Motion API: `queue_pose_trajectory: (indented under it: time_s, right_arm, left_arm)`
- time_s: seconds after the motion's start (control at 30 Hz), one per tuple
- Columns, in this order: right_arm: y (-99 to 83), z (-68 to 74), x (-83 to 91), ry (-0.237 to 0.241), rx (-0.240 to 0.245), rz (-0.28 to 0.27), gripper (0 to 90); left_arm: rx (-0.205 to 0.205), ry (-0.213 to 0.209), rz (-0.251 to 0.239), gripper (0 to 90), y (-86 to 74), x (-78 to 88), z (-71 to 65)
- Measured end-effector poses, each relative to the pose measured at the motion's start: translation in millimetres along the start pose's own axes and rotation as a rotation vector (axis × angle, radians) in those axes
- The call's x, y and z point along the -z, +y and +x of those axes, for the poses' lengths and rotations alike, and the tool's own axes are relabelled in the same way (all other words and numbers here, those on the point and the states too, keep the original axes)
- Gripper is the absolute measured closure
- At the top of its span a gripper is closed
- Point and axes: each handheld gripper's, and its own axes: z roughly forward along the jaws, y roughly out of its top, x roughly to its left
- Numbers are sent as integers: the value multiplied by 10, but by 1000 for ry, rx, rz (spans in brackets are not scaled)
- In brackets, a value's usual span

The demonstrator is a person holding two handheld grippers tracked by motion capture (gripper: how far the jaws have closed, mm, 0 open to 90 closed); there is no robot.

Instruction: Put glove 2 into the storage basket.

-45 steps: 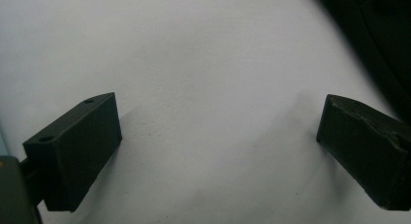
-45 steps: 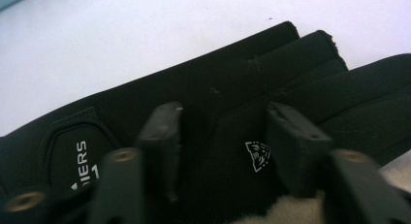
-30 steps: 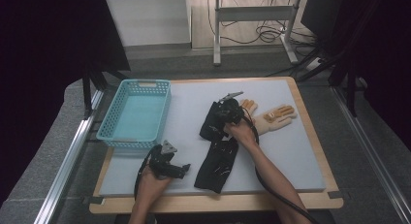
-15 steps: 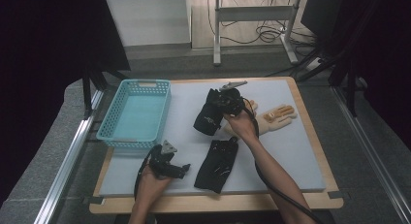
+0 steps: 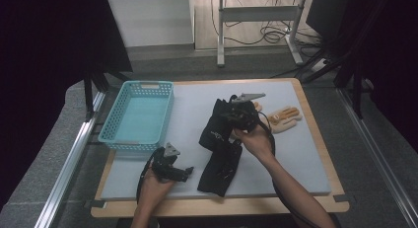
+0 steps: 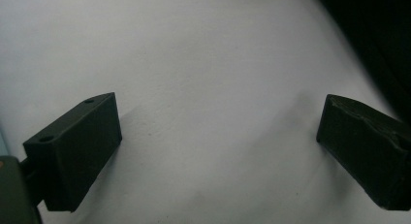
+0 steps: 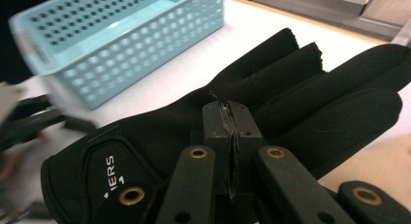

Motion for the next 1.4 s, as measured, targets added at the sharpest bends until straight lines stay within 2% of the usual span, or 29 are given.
queue_pose_trajectory:
  time_s: [0.03, 0.07, 0.1, 0.13, 0.17, 0.23, 0.27, 0.37, 0.43, 0.6, 0.63, 0.67, 0.83, 0.9, 1.0, 1.07, 1.1, 1.17, 1.2, 1.27, 1.33, 1.4]
  right_arm:
    - [-79, 80, 86, 13, -8, 1, 871]
    - [-79, 80, 86, 13, -8, 1, 871]
    - [-165, 162, 165, 17, -11, 4, 870]
    - [-165, 162, 165, 17, -11, 4, 870]
    - [-251, 237, 234, 18, -12, 10, 870]
    - [-284, 261, 261, 22, -14, 11, 870]
    - [-382, 335, 332, 29, -19, 18, 870]
    - [-472, 392, 387, 30, -24, 26, 870]
    - [-604, 452, 413, 39, -39, 46, 869]
    - [-845, 484, 276, 37, -58, 72, 868]
    - [-845, 484, 276, 37, -58, 72, 868]
    - [-910, 487, 206, 36, -70, 89, 869]
    - [-1053, 536, 70, 17, -55, 113, 854]
    - [-1089, 534, 28, 28, -43, 113, 812]
    - [-1070, 491, 30, 55, -42, 96, 659]
    - [-1044, 474, 59, 52, -33, 81, 636]
    - [-1005, 435, 117, 42, -13, 60, 594]
    - [-985, 408, 155, 36, -5, 53, 582]
    - [-966, 336, 232, 22, 19, 40, 580]
    - [-985, 267, 286, 25, 36, 38, 608]
    - [-1038, 207, 329, 31, 42, 41, 679]
    - [-1101, 159, 353, 43, 49, 52, 798]
  left_arm:
    - [3, 0, -3, 25, 0, -2, -2]
    - [3, 0, -3, 25, 0, -2, -2]
    - [3, 0, -3, 25, 0, -2, -2]
    - [3, 0, -3, 25, 0, -2, -2]
    - [3, 0, -3, 25, 0, -2, -2]
    - [4, 1, -3, 25, 0, -2, -3]
    - [10, -1, -6, 25, -1, -4, -7]
    - [8, 0, -5, 25, 0, -3, -6]
    - [10, 0, -8, 25, -1, -5, -7]
    - [9, 1, -6, 25, -1, -3, -7]
    - [9, 1, -6, 25, -1, -3, -7]
    - [9, 1, -6, 25, -1, -3, -7]
    - [4, 0, -3, 25, -1, -1, -4]
    - [3, 0, -3, 25, -1, -1, -4]
    - [3, 0, -3, 25, -1, -1, -3]
    - [4, 0, -3, 25, -1, -1, -3]
    - [4, 0, -4, 25, -1, -1, -4]
    - [7, 1, -6, 25, -1, -2, -6]
    - [7, 1, -6, 25, -2, -2, -7]
    - [0, 1, -1, 25, -1, 3, -3]
    - [0, 2, -2, 26, -2, 7, -3]
    - [7, 13, -8, 25, -5, 13, -8]
